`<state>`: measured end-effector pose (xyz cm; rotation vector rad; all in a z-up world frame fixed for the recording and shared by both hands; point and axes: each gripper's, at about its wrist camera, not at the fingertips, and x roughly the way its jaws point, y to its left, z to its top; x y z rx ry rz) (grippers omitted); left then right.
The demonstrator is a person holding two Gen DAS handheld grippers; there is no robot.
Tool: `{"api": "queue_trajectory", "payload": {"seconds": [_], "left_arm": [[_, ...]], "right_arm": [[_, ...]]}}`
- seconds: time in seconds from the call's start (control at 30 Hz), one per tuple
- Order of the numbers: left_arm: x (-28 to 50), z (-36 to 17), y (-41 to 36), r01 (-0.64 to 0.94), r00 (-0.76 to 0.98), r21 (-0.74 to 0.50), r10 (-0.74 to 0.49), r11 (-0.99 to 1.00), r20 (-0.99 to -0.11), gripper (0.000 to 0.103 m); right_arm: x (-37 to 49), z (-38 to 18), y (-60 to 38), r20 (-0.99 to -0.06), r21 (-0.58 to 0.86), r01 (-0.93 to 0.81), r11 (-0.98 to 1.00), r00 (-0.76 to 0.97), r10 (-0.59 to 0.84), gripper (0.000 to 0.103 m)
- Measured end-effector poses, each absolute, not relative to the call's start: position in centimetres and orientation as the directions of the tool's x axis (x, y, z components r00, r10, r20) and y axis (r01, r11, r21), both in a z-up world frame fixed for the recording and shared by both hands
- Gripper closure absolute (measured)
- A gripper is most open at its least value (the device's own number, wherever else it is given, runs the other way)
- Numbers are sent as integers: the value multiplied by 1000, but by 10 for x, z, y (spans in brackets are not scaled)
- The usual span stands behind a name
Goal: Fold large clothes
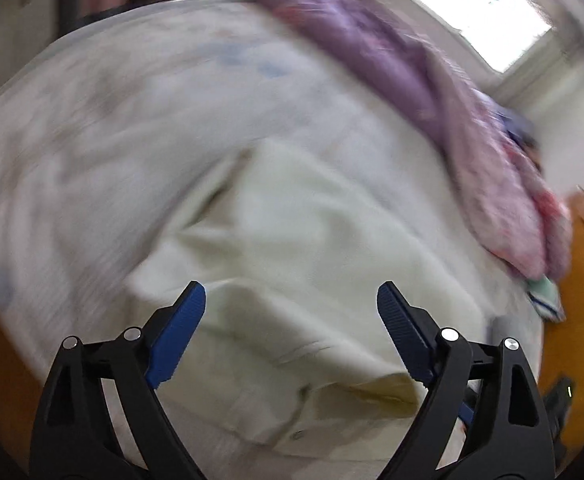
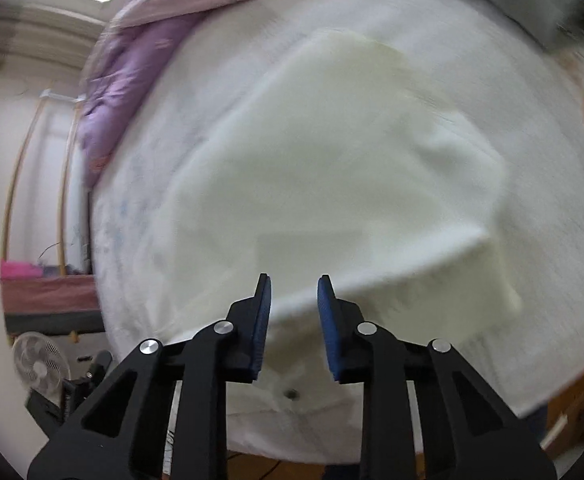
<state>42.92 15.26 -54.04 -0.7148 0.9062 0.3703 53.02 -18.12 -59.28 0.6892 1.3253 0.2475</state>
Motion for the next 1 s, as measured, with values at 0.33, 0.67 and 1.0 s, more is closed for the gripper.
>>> {"api": "queue_trajectory", "payload": {"seconds": [0.33,0.67,1.0], "left_arm": [[471,-607,132,-512,271,-180,-41,840,-962,14],[410,-661,203,-694,192,-160,-33,702,-981,14],[409,-659,269,-707,301,-243,-28,664,-953,14]], "right_arm": [[475,-695,-154,-845,496,227,838,-96,526,101],[530,-620,-125,-843,528,-27,849,108,527,98],[619,-659,-14,-907,318,-255,913,199,371,101]]}}
